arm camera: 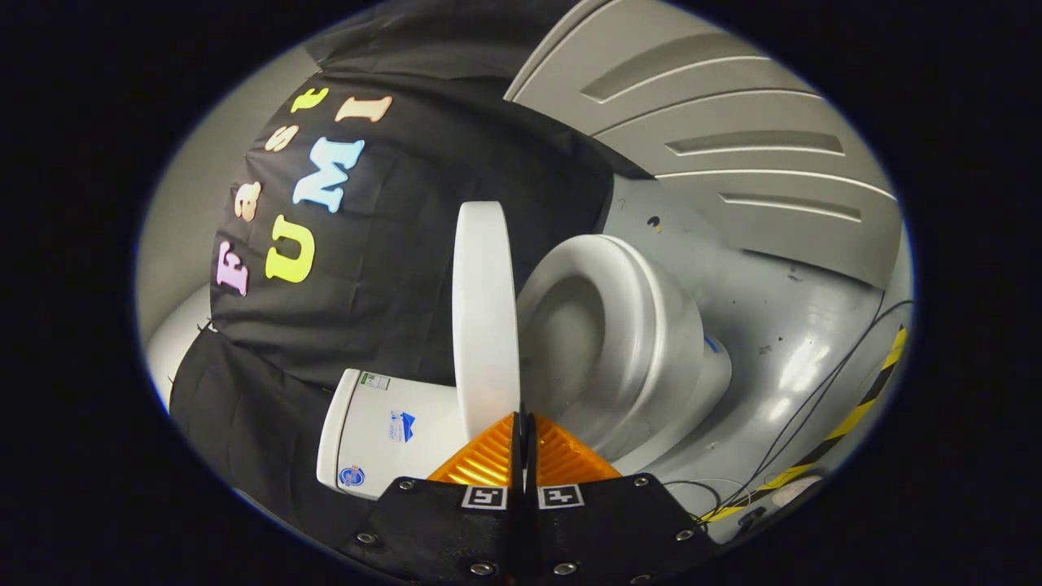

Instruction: Open the toilet lid.

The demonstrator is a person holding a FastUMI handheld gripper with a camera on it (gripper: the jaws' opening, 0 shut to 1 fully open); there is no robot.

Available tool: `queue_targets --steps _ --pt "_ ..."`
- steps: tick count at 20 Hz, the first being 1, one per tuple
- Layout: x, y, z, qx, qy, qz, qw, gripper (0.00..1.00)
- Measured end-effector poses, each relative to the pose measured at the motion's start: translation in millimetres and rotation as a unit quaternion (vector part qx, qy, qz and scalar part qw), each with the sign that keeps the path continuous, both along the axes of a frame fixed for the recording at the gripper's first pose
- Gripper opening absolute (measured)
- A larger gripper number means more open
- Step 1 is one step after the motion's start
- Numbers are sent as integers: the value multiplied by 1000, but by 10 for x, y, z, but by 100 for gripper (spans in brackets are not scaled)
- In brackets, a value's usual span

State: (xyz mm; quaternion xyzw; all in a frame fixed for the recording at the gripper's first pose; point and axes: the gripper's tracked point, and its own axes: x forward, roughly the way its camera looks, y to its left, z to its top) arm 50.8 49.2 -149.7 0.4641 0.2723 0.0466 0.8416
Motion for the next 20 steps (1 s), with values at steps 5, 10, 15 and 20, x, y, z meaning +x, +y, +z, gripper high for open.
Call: queue_targets --steps 5,10,15,20 --pt "23 144 303 -60 -35 21 997 0" --pt "17 290 516 -93 -59 33 993 0" --pt "24 455 710 -150 -88 51 983 0" --pt "28 538 813 -170 -98 56 979 0"
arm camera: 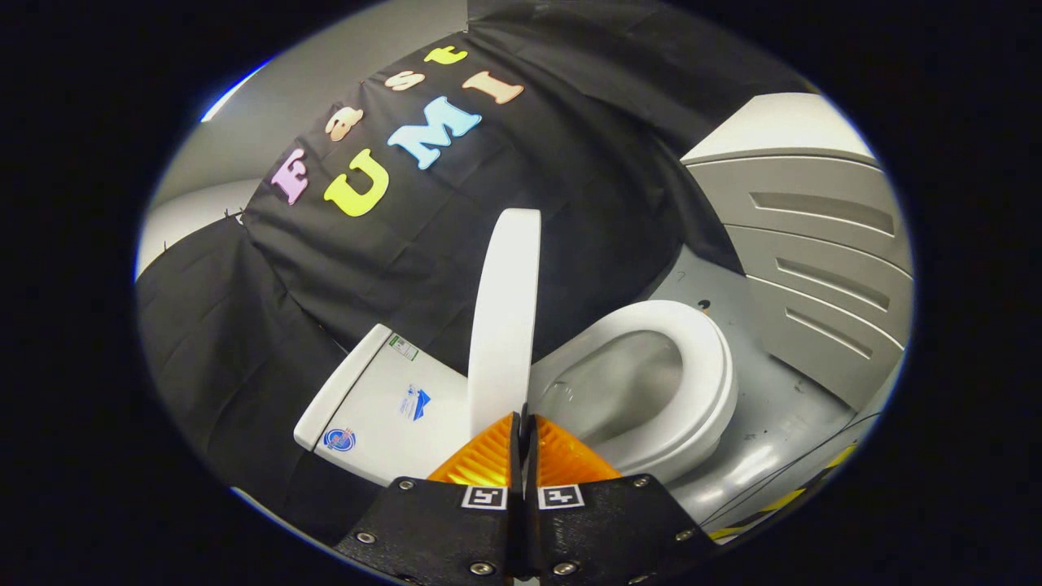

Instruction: Open the toilet lid.

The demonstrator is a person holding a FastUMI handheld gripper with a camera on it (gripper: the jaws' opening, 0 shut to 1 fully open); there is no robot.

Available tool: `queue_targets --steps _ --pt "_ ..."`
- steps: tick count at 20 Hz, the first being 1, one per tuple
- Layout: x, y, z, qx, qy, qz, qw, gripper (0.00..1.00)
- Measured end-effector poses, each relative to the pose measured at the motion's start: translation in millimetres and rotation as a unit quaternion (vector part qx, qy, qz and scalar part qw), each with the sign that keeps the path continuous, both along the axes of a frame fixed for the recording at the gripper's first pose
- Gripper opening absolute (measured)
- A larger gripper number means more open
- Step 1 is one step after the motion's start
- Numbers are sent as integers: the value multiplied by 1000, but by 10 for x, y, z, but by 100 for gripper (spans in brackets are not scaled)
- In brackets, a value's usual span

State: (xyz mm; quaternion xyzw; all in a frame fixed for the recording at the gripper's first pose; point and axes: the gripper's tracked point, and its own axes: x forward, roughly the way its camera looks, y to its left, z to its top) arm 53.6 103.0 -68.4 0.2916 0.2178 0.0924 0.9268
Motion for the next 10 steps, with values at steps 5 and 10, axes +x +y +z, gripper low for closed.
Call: queue_targets --steps 5,10 --pt "-1 174 163 -31 -21 17 999 0" --pt "8 346 299 -64 -42 30 997 0"
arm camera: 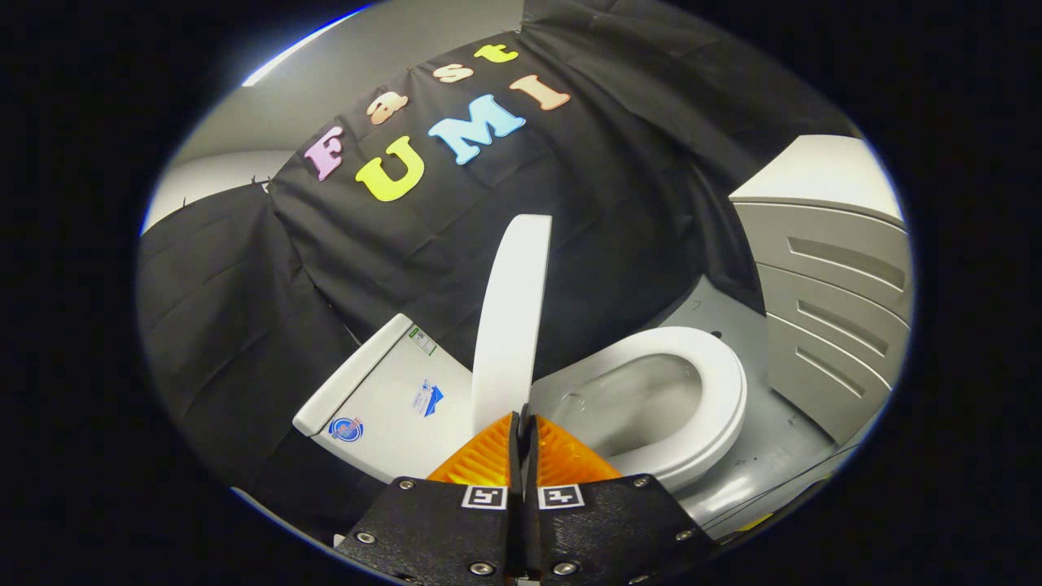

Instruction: Open the toilet lid.

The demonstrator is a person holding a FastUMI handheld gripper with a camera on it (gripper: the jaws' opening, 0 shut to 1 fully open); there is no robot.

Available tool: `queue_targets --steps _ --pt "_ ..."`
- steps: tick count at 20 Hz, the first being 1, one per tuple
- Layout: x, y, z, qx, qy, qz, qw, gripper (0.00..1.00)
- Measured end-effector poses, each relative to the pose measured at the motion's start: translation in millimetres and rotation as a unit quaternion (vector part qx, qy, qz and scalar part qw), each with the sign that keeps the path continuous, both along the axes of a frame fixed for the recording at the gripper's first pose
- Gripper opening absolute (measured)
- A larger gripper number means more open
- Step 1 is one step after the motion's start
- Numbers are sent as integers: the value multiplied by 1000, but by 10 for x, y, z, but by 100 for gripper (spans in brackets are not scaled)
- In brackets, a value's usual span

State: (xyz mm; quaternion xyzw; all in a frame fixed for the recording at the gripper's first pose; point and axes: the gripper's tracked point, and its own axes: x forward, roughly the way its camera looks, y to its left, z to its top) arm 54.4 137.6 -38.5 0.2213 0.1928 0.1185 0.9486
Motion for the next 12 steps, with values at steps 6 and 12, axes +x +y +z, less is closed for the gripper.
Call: queue_targets --steps 6,12 --pt "-6 241 174 -34 -24 12 999 0" --pt "-16 500 303 -69 -47 9 996 0"
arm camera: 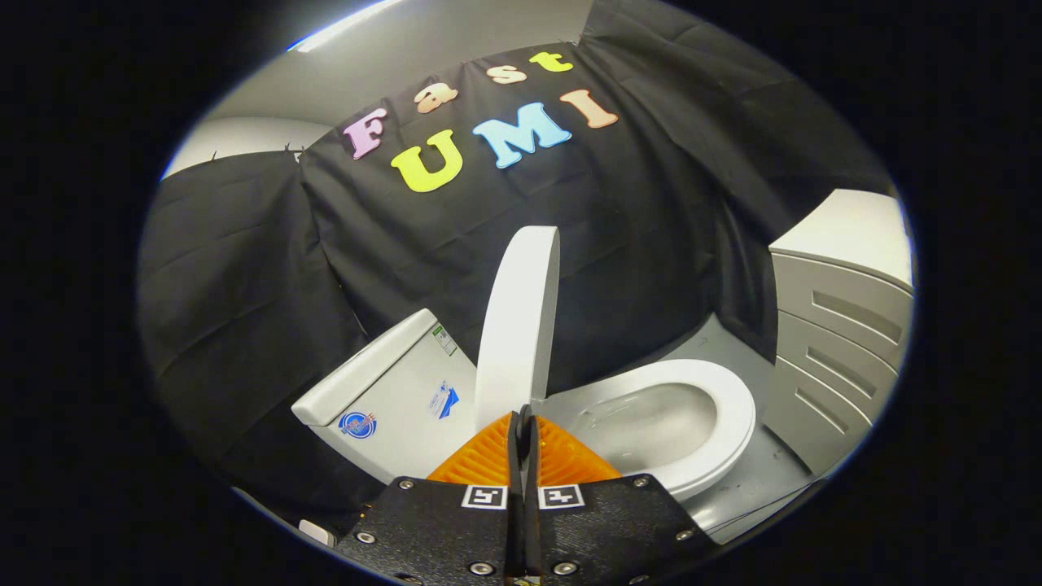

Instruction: Open the toilet lid.

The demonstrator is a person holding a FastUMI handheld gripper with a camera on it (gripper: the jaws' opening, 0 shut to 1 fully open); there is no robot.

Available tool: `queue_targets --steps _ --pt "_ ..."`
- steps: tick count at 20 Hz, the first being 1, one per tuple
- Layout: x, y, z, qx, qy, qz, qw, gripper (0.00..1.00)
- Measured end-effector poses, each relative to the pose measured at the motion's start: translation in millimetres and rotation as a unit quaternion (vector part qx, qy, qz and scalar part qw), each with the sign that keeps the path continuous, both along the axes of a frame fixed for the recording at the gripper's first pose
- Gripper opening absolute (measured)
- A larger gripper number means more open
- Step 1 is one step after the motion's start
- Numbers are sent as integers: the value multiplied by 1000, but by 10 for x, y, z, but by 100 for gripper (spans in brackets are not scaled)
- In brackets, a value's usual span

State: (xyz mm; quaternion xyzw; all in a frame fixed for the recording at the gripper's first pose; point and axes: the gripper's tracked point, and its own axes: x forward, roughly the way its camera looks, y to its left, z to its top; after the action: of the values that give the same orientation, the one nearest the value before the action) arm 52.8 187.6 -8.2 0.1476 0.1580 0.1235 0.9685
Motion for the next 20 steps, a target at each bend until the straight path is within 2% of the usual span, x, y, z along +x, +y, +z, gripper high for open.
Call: queue_targets --steps 8,20 --pt "-20 268 107 -33 -19 -3 999 0" --pt "-47 759 244 -70 -44 16 996 0"
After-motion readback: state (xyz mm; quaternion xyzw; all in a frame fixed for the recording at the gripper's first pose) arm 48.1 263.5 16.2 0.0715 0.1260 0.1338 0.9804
